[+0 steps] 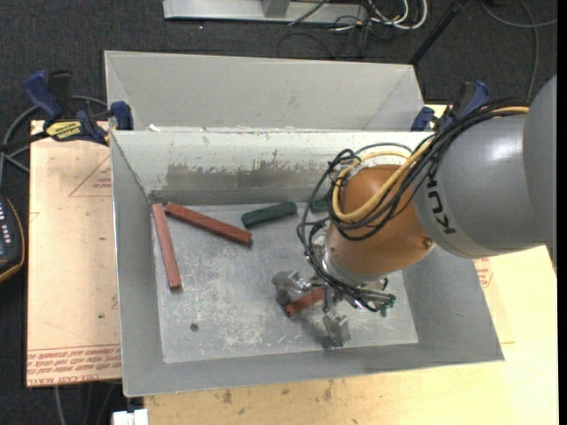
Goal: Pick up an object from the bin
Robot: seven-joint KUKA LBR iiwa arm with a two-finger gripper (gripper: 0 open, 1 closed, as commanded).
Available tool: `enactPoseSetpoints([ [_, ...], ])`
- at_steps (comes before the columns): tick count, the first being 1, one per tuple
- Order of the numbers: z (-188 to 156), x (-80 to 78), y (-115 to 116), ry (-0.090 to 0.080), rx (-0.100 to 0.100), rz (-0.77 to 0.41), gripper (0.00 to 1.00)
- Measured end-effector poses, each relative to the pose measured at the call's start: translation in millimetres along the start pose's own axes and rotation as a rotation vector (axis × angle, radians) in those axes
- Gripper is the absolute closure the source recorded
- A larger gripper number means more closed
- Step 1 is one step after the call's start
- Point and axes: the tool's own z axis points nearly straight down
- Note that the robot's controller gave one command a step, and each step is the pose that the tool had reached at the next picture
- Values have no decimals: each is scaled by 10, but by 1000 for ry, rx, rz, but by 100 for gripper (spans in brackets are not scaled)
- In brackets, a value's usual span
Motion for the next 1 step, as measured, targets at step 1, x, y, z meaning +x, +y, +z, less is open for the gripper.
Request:
enactPoseSetpoints([
  [1, -8, -6, -16, -2, 2, 3, 100],
])
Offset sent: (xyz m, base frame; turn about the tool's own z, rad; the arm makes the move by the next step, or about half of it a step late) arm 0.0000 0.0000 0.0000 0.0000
